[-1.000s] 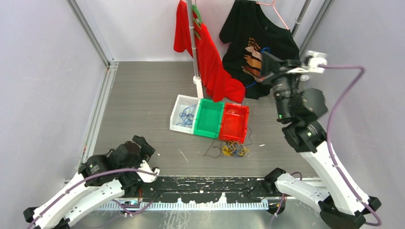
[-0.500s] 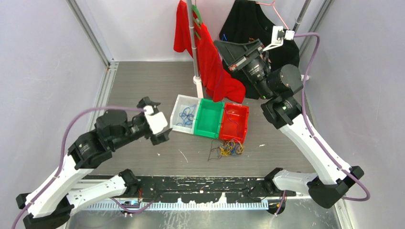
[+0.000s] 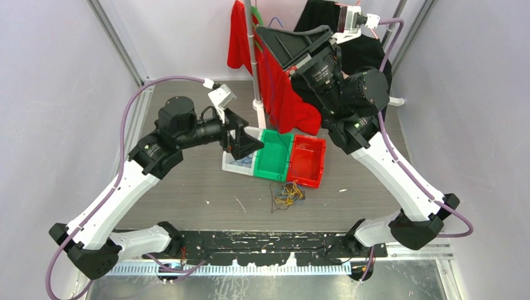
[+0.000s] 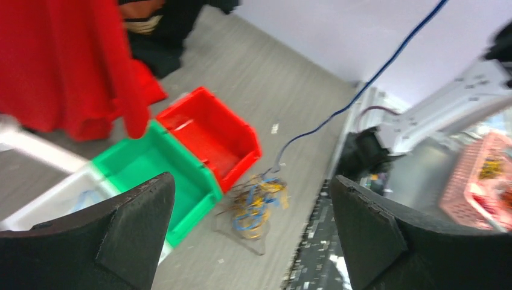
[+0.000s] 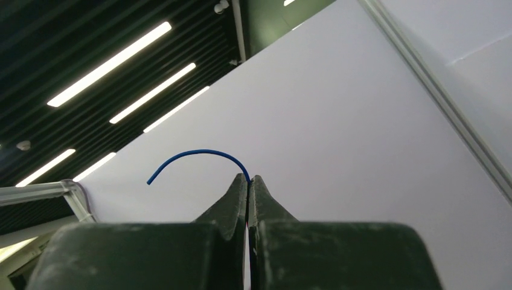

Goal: Untangle the cables

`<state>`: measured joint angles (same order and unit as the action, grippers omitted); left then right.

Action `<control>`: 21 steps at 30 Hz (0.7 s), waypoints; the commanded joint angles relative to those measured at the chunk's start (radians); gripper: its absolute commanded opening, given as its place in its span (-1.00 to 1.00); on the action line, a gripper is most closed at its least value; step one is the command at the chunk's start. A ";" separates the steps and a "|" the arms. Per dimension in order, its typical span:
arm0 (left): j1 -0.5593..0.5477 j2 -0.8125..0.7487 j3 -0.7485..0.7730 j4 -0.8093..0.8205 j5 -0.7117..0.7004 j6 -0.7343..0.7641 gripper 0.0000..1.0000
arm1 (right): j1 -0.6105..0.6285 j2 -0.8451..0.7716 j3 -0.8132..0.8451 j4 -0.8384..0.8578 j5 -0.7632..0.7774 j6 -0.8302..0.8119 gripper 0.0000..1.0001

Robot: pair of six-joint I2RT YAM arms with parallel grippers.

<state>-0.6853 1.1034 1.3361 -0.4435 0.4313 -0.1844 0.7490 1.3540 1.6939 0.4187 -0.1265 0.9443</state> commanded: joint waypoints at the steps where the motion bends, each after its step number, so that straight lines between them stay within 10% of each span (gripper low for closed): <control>1: 0.009 -0.016 -0.026 0.213 0.270 -0.150 0.99 | 0.030 0.045 0.128 0.031 -0.019 -0.018 -0.98; 15: 0.010 -0.062 -0.115 0.275 0.242 -0.069 0.90 | 0.093 0.200 0.316 -0.009 -0.039 -0.035 -0.98; 21: 0.025 -0.084 -0.161 0.260 0.237 -0.035 -0.13 | 0.093 0.171 0.268 -0.037 -0.021 -0.091 -0.98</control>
<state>-0.6739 1.0576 1.1877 -0.2283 0.6636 -0.2565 0.8371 1.5711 1.9633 0.3649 -0.1520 0.9096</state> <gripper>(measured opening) 0.606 0.039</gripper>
